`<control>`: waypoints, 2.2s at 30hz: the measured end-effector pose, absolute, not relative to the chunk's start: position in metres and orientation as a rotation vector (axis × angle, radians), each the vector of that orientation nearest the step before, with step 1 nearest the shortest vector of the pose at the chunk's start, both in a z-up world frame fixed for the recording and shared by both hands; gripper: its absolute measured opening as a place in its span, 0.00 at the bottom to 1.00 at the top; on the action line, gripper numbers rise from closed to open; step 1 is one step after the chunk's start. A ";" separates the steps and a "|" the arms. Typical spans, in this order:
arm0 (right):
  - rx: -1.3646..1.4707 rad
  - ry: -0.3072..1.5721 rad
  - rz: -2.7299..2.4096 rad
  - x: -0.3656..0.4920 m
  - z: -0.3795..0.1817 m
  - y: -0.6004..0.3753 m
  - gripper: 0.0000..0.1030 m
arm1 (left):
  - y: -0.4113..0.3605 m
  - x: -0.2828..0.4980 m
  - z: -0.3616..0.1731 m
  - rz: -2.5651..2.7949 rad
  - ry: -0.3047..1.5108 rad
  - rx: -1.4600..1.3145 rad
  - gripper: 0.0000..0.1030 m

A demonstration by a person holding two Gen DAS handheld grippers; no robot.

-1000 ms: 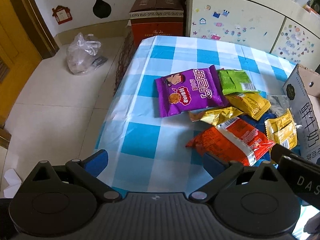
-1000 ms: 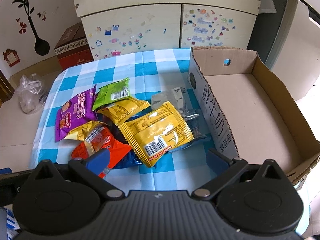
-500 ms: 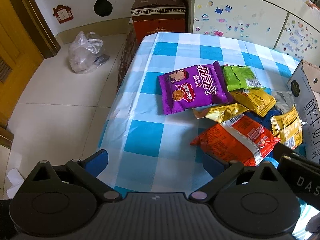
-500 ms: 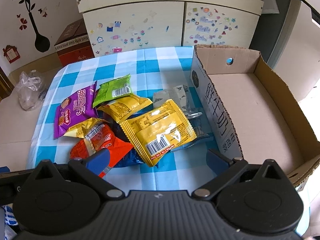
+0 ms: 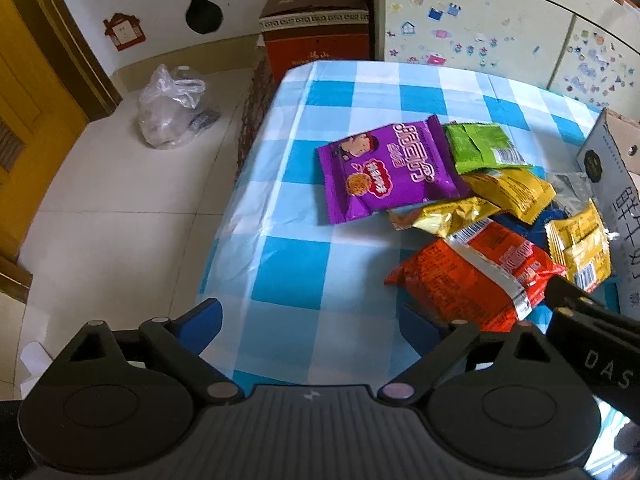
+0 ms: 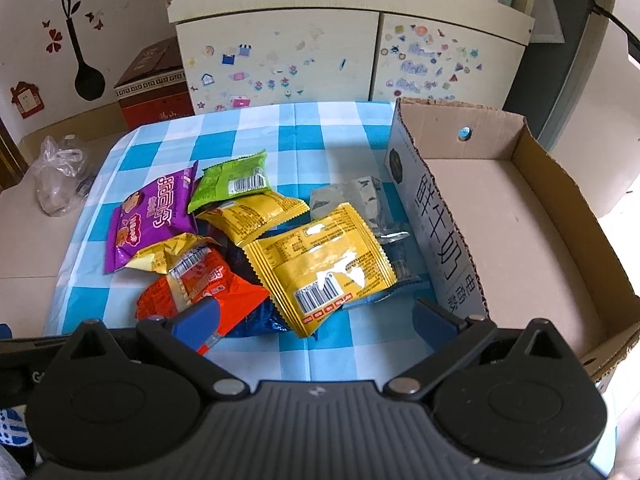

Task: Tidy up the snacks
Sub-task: 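Grasp the yellow packet with the right gripper while the left grasps the red-orange packet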

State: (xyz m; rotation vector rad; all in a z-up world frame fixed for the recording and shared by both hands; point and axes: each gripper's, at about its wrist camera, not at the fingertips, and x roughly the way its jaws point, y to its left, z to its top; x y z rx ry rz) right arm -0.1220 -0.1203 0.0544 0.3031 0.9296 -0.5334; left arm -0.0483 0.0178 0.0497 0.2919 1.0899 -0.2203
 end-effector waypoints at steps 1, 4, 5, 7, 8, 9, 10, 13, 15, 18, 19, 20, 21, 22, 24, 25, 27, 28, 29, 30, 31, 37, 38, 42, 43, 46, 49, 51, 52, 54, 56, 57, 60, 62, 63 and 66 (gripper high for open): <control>0.307 0.928 -0.526 -0.123 0.054 -0.121 0.99 | 0.018 -0.049 0.050 -0.225 1.094 0.292 0.94; 0.344 0.922 -0.513 -0.125 0.054 -0.126 0.99 | 0.015 -0.051 0.053 -0.249 1.079 0.319 0.94; 0.356 0.915 -0.505 -0.127 0.056 -0.128 0.99 | 0.014 -0.052 0.056 -0.261 1.067 0.336 0.94; 0.380 0.906 -0.477 -0.130 0.060 -0.133 0.99 | 0.011 -0.053 0.063 -0.300 1.045 0.367 0.94; 0.399 0.903 -0.463 -0.132 0.063 -0.135 0.99 | 0.010 -0.053 0.068 -0.325 1.036 0.374 0.94; 0.432 0.897 -0.446 -0.135 0.066 -0.141 0.99 | 0.010 -0.052 0.072 -0.339 1.030 0.376 0.94; 0.458 0.886 -0.434 -0.138 0.068 -0.145 0.99 | 0.010 -0.049 0.076 -0.352 1.028 0.375 0.94; 0.535 0.842 -0.413 -0.149 0.077 -0.159 0.99 | 0.010 -0.037 0.091 -0.379 1.019 0.362 0.94; 0.580 0.804 -0.404 -0.158 0.084 -0.169 0.99 | 0.013 -0.029 0.099 -0.396 1.011 0.330 0.94; 0.623 0.752 -0.394 -0.169 0.093 -0.182 0.99 | 0.019 -0.025 0.101 -0.429 0.980 0.267 0.95; 0.634 0.742 -0.392 -0.172 0.094 -0.184 0.99 | 0.021 -0.027 0.097 -0.438 0.970 0.251 0.95; 0.642 0.735 -0.389 -0.173 0.095 -0.186 0.99 | 0.022 -0.028 0.091 -0.440 0.979 0.239 0.95; 0.651 0.729 -0.383 -0.175 0.095 -0.187 0.99 | 0.022 -0.028 0.085 -0.437 1.006 0.226 0.95; 0.656 0.728 -0.379 -0.176 0.095 -0.188 0.99 | 0.022 -0.028 0.077 -0.441 1.043 0.204 0.95; 0.666 0.734 -0.378 -0.175 0.092 -0.188 0.99 | 0.022 -0.029 0.068 -0.472 1.083 0.161 0.95; 0.675 0.736 -0.380 -0.175 0.090 -0.189 0.98 | 0.020 -0.031 0.065 -0.487 1.090 0.155 0.95; 0.723 0.737 -0.380 -0.174 0.085 -0.193 0.98 | 0.014 -0.037 0.062 -0.523 1.082 0.177 0.95; 0.745 0.735 -0.376 -0.174 0.084 -0.194 0.98 | 0.009 -0.041 0.059 -0.551 1.074 0.193 0.95; 0.762 0.733 -0.372 -0.174 0.082 -0.195 0.97 | 0.006 -0.044 0.057 -0.571 1.069 0.205 0.95; 0.769 0.734 -0.372 -0.173 0.081 -0.195 0.94 | 0.003 -0.046 0.055 -0.586 1.064 0.219 0.95; 0.767 0.737 -0.374 -0.172 0.080 -0.195 0.93 | -0.001 -0.049 0.052 -0.594 1.059 0.236 0.95; 0.802 0.766 -0.388 -0.168 0.070 -0.195 0.93 | -0.013 -0.055 0.038 -0.627 1.040 0.284 0.95; 0.809 0.770 -0.381 -0.167 0.069 -0.194 0.93 | -0.014 -0.056 0.037 -0.640 1.032 0.284 0.95; 0.821 0.790 -0.364 -0.161 0.064 -0.191 0.93 | -0.022 -0.062 0.035 -0.674 0.996 0.317 0.95; 0.831 0.795 -0.366 -0.160 0.062 -0.191 0.93 | -0.023 -0.064 0.034 -0.685 0.993 0.323 0.95; 0.834 0.818 -0.380 -0.154 0.057 -0.190 0.93 | -0.028 -0.067 0.031 -0.697 0.985 0.353 0.95; 0.832 0.846 -0.388 -0.145 0.050 -0.188 0.93 | -0.030 -0.062 0.023 -0.667 0.993 0.369 0.95; 0.853 0.855 -0.398 -0.141 0.044 -0.190 0.93 | -0.031 -0.059 0.020 -0.642 1.005 0.366 0.95; 0.868 0.861 -0.408 -0.137 0.040 -0.191 0.92 | -0.030 -0.057 0.018 -0.630 1.012 0.362 0.95; 0.892 0.874 -0.432 -0.131 0.031 -0.195 0.88 | -0.029 -0.053 0.016 -0.615 1.025 0.349 0.95; 0.918 0.886 -0.453 -0.126 0.022 -0.199 0.87 | -0.028 -0.051 0.015 -0.609 1.030 0.337 0.94; 0.939 0.889 -0.458 -0.124 0.017 -0.200 0.85 | -0.027 -0.050 0.015 -0.606 1.033 0.330 0.94; 0.991 0.888 -0.474 -0.121 0.009 -0.205 0.84 | -0.022 -0.045 0.014 -0.597 1.056 0.285 0.94; 1.000 0.883 -0.482 -0.120 0.007 -0.205 0.84 | -0.021 -0.042 0.013 -0.594 1.072 0.258 0.94; 1.003 0.880 -0.486 -0.118 0.006 -0.206 0.83 | -0.020 -0.041 0.012 -0.590 1.078 0.247 0.94; 1.021 0.871 -0.489 -0.117 0.003 -0.204 0.72 | -0.020 -0.039 0.012 -0.581 1.083 0.233 0.94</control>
